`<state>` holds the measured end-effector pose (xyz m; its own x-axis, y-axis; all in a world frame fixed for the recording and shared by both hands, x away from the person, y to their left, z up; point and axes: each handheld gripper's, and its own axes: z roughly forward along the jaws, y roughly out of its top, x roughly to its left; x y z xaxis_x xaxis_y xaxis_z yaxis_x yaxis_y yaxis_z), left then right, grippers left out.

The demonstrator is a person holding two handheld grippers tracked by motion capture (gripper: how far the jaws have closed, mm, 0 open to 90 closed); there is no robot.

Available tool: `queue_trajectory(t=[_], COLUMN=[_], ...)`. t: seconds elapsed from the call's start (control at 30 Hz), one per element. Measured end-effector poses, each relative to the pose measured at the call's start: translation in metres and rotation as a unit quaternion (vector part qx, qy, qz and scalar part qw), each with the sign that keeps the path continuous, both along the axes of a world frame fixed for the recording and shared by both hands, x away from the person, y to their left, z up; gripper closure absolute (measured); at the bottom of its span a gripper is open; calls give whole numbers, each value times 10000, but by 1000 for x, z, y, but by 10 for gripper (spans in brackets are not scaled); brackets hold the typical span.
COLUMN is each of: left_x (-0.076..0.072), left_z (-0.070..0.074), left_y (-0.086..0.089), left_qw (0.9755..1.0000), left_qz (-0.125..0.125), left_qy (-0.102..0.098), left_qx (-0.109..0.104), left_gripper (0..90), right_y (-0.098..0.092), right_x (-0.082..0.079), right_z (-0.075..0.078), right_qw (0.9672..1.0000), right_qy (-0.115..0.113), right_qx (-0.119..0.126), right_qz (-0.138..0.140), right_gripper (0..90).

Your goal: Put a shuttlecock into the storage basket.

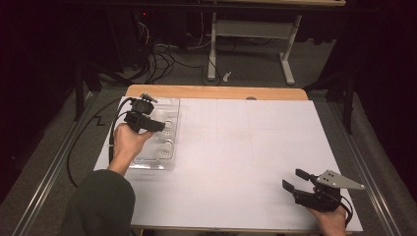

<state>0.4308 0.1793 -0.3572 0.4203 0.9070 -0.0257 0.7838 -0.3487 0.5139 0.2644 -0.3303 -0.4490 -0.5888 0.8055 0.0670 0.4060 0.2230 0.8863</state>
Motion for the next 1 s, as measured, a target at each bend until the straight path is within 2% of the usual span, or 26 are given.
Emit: queue_trajectory(t=[0.17, 0.4, 1.0], left_x=[-5, -10, -26], left_z=[3, 2, 4], left_y=[-3, -5, -2], left_qw=[9999, 9998, 9983], left_qz=[-63, -130, -129], left_qy=[-95, -124, -429], left_qx=[-33, -59, -377], left_gripper=[399, 398, 413], right_y=[0, 0, 0], right_x=[0, 0, 0], right_z=[0, 0, 0], right_qw=[10000, 10000, 10000], right_qy=[-5, 1, -2], right_qx=[-7, 3, 0], right_qz=[11, 4, 12], right_gripper=[323, 323, 323])
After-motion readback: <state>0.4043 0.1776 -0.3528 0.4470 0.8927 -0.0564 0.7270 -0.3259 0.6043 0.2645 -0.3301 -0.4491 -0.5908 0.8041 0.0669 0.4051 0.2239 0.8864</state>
